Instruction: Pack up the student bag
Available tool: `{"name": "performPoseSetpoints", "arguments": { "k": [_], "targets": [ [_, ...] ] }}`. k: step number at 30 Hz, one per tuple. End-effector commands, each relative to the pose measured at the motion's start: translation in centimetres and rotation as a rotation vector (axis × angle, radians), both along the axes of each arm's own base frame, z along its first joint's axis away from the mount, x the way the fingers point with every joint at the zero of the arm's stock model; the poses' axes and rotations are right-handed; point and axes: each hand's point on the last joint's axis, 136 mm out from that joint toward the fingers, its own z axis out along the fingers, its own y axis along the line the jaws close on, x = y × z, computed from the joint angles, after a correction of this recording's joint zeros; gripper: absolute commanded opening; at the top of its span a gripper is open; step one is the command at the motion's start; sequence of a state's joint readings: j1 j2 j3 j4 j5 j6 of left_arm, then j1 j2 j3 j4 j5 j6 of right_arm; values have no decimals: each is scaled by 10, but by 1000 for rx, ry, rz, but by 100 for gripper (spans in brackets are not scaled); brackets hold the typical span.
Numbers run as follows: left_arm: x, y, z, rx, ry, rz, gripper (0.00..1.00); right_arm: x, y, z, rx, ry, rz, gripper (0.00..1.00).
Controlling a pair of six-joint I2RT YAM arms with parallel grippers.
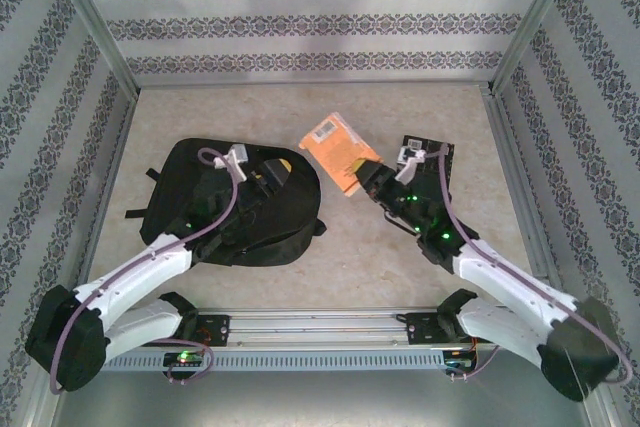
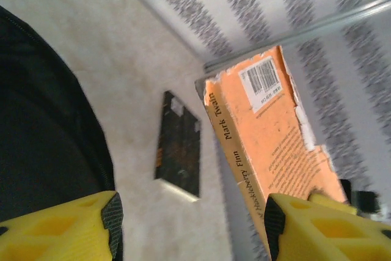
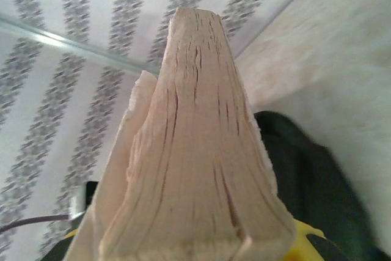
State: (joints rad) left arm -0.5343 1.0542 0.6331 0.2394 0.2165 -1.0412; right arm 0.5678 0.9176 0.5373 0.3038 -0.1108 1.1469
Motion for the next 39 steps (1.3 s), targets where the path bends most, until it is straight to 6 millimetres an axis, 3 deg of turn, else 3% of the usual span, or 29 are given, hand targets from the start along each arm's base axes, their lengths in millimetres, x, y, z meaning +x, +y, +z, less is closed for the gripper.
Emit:
{"name": "performPoseSetpoints", "arguments": {
  "k": [1,4,9,17,29,33,39],
  "targets": [
    [-21,7,-47,351,130,-153,65,-16,-36,-43,-232,84,-55,0],
    [-25,3,-68,504,197,-243,67,-24,-57,-53,-319,116,-91,0],
    [-26,-10,-89,739,263,-352,66,-29,-68,-64,-382,151,-86,0],
    [-20,-34,-90,969,290,-432,63,-27,-65,-92,-373,241,-69,0],
    [-17,-61,-108,1101,322,-507,64,-28,-63,-114,-362,281,-50,0],
    [-14,-65,-111,1140,311,-513,55,-30,-61,-120,-354,296,-39,0],
    [-11,-52,-103,1193,276,-480,25,-31,-64,-117,-355,282,-45,0]
  ]
}}
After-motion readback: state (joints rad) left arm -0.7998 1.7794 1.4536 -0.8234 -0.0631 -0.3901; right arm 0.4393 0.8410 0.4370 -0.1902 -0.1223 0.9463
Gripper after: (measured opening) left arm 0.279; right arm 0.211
